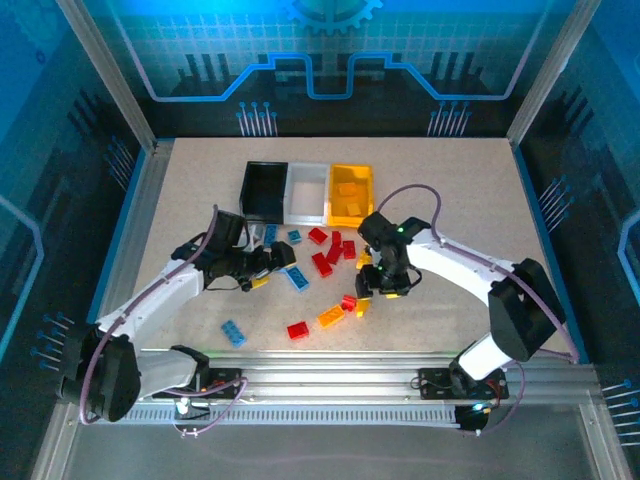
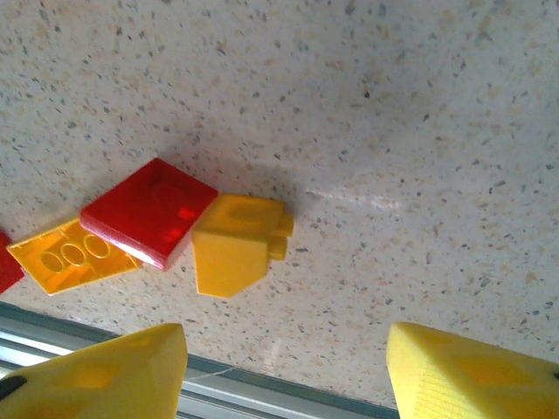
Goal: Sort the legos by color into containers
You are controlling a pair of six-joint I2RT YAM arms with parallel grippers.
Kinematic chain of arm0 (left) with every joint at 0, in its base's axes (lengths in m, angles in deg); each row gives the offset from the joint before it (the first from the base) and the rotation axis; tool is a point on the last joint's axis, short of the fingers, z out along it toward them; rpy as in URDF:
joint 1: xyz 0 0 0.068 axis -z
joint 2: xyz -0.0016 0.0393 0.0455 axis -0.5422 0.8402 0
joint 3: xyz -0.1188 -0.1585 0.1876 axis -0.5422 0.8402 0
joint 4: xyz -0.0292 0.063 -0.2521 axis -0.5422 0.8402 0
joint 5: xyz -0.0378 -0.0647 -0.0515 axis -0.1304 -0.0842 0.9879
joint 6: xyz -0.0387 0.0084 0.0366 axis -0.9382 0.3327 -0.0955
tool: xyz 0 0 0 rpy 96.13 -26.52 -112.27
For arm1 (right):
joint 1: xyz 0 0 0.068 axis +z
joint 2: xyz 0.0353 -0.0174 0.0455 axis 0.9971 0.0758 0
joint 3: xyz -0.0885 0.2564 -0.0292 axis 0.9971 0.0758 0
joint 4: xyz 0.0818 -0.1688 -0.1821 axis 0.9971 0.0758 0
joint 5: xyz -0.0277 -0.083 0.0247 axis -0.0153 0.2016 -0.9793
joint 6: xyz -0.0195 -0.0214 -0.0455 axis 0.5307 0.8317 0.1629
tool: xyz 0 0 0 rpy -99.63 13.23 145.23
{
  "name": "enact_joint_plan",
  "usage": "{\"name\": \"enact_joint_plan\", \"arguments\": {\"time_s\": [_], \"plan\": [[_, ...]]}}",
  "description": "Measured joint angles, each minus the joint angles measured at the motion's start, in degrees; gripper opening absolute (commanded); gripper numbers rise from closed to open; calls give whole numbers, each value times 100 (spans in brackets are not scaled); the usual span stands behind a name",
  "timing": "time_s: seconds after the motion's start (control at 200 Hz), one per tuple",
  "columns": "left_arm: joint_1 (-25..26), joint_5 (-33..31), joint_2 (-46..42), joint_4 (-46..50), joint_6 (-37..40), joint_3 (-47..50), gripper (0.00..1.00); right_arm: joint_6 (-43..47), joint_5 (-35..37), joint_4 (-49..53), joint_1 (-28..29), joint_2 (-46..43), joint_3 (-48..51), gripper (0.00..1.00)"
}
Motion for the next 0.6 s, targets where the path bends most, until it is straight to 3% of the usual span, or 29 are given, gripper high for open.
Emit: {"name": "enact_joint_plan", "arguments": {"time_s": [0.6], "plan": [[24,-4,-280,2,-83,175,99,-83,-39,-570,376,540,251,61]]}}
